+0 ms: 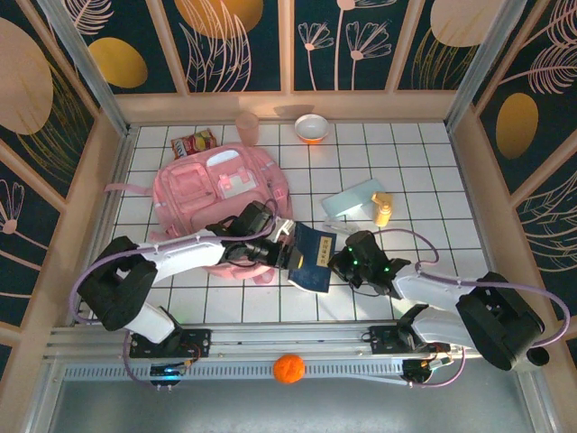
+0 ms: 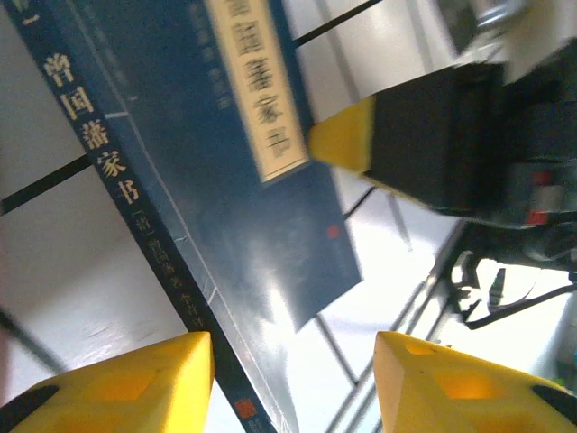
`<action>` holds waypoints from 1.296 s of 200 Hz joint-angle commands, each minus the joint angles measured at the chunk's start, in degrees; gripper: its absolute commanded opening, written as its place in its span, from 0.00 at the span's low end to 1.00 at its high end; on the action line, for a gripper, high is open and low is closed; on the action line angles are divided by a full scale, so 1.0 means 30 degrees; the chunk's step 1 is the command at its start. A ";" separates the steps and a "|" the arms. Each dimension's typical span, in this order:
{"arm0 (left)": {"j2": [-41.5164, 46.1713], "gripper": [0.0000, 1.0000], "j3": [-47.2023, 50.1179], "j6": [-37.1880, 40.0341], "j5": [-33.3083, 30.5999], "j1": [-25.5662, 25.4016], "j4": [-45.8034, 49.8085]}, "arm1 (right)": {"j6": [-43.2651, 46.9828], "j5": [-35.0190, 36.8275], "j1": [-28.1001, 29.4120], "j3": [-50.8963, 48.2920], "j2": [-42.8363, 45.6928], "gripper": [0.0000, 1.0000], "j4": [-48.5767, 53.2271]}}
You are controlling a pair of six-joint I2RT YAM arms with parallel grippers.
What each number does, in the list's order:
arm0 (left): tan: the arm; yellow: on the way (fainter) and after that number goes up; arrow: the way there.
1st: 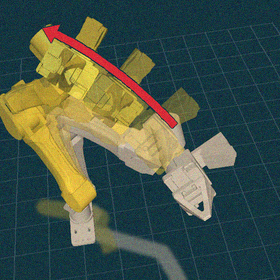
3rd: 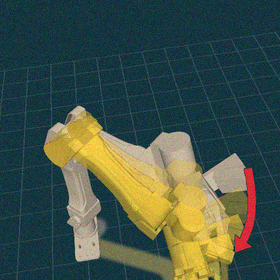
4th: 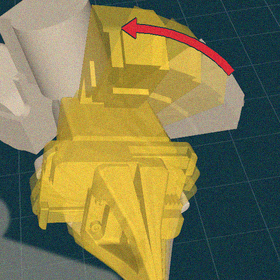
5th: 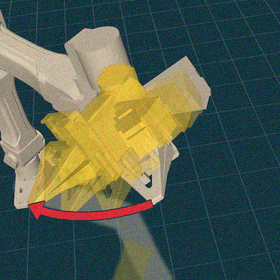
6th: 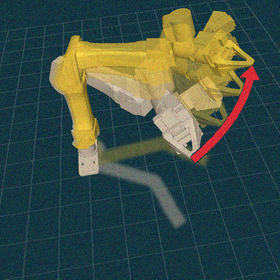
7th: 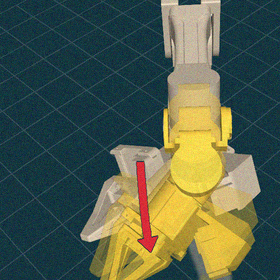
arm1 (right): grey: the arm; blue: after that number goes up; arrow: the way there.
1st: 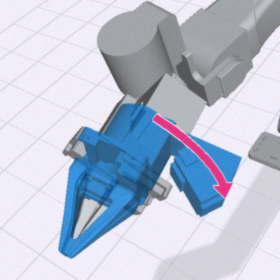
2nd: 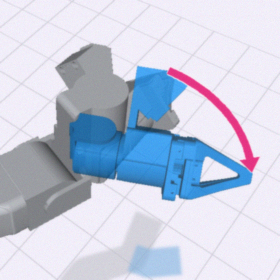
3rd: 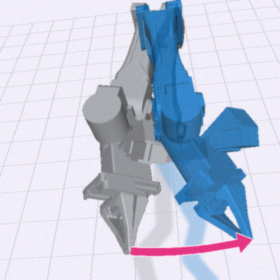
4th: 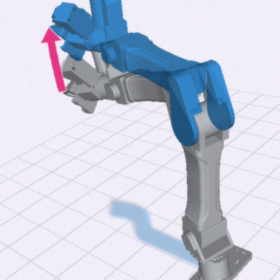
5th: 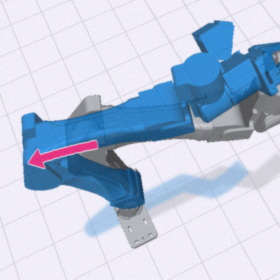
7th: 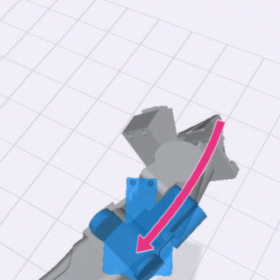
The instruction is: Pack the student bag
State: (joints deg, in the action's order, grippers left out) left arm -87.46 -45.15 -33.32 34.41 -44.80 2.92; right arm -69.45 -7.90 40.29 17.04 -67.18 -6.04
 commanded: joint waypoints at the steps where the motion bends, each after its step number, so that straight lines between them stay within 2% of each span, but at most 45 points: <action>1: 0.0501 0.51 0.0100 -0.0983 0.1525 -0.0520 -0.3895 | -0.0448 -0.1029 0.0227 -0.0245 0.0402 0.10 -0.1212; 22: 0.0069 0.51 0.0448 -0.1225 0.0322 -0.0535 -0.4501 | -0.0467 -0.0971 0.0248 -0.0306 0.0644 0.10 -0.1237; 42: -0.0747 0.51 0.0736 -0.1717 0.0117 -0.0535 -0.5678 | -0.0434 -0.0913 0.0246 -0.0316 0.0855 0.10 -0.1198; 85: -0.2017 0.51 -0.0043 -0.1843 0.1005 -0.0537 -0.7040 | -0.0492 -0.0706 0.0230 -0.0473 0.1209 0.10 -0.1162; 128: -0.3305 0.50 -0.1018 -0.0858 -0.1083 -0.0565 -0.4968 | -0.0547 -0.0560 0.0225 -0.0605 0.1452 0.10 -0.1117; 139: -0.4172 0.51 -0.1222 -0.0875 -0.1074 -0.0543 -0.4852 | -0.0608 -0.0581 0.0245 -0.0699 0.1443 0.10 -0.1402; 160: -0.5470 0.51 -0.2437 -0.0751 -0.1786 -0.0556 -0.3053 | -0.0472 -0.0835 0.0227 -0.0542 0.1189 0.10 -0.1785; 192: -0.5912 0.49 -0.3116 -0.0215 -0.3036 -0.0548 -0.1080 | -0.0408 -0.0765 0.0223 -0.0417 0.1232 0.12 -0.1718; 206: -0.5945 0.44 -0.3077 -0.0039 -0.3318 -0.0542 -0.0621 | -0.0405 -0.0794 0.0231 -0.0396 0.1206 0.12 -0.1693; 236: -0.5018 0.21 -0.2906 0.0378 -0.4588 -0.0562 0.0082 | -0.0131 -0.0439 0.0242 -0.0061 0.1659 0.12 -0.0652; 259: -0.3915 0.12 -0.2797 0.0731 -0.5468 -0.0555 0.0560 | 0.0354 0.0315 0.0225 0.0430 0.2879 0.19 0.0615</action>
State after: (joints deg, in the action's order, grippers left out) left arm -103.09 -53.39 -33.08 22.61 -46.22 0.27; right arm -70.48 -8.82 40.56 15.64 -62.50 -6.55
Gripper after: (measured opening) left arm 0.154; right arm 0.156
